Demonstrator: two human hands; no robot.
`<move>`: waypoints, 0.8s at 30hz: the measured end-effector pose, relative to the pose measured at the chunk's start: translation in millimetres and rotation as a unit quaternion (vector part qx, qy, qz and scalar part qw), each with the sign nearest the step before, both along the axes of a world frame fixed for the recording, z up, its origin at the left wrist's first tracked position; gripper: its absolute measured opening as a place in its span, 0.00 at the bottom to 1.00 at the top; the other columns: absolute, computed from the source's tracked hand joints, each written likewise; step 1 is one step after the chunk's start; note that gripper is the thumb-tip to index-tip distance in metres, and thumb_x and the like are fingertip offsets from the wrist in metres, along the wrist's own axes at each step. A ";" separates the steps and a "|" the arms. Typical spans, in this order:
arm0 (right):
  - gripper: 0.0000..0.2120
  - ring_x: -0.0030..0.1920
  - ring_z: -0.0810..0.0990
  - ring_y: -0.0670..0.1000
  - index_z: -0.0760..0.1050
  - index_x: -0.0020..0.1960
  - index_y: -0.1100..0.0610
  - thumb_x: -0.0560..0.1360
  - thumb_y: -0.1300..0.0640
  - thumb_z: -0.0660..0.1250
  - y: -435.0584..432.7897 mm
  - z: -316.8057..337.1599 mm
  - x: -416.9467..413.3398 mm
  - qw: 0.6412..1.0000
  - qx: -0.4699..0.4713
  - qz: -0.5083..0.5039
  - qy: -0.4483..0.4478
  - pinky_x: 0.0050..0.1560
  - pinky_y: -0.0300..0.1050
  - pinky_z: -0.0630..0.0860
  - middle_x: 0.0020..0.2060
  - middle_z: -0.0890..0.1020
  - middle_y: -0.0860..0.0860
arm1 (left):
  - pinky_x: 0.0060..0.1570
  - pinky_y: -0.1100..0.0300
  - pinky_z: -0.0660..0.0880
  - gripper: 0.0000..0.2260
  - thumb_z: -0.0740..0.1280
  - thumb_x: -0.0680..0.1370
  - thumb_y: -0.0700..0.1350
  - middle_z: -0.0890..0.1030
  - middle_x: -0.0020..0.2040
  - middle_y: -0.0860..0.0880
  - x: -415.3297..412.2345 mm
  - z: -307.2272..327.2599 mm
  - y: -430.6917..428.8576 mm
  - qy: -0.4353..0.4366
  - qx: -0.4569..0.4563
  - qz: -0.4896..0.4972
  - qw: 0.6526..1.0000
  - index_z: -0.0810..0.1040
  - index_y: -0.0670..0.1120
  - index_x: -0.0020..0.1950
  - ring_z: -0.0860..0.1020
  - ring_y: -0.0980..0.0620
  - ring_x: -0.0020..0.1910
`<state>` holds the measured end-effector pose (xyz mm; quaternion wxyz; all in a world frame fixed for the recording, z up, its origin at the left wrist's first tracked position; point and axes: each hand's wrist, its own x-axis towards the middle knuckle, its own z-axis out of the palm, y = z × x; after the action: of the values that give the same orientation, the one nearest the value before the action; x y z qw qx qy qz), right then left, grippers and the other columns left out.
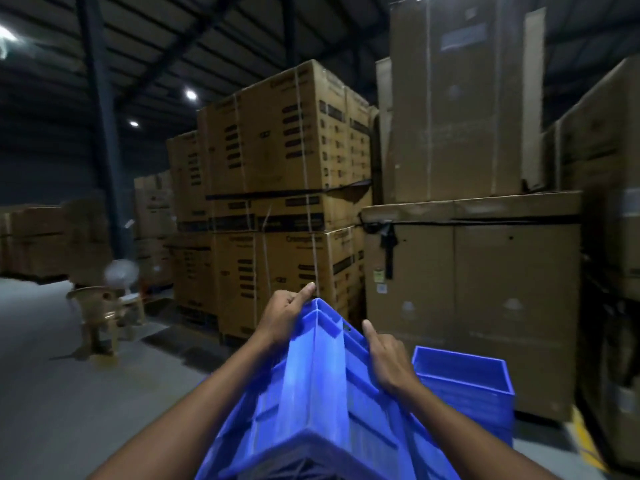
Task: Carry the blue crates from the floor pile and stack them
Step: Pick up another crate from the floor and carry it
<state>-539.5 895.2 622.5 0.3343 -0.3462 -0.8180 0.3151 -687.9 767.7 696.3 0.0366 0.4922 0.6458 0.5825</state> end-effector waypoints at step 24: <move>0.33 0.47 0.81 0.62 0.80 0.41 0.56 0.78 0.33 0.47 360.3 -4.0 -110.3 0.944 0.225 -0.194 -0.143 0.43 0.50 0.74 0.42 0.84 0.58 | 0.42 0.52 0.73 0.25 0.51 0.82 0.58 0.83 0.50 0.41 -130.0 -16.3 422.5 0.518 -0.176 0.136 0.826 0.82 0.43 0.49 0.81 0.39 0.49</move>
<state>-649.8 1255.5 618.4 0.3374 -0.4557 -0.8237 -0.0008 -817.9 1190.2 680.0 -0.2968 0.6143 0.7216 0.1173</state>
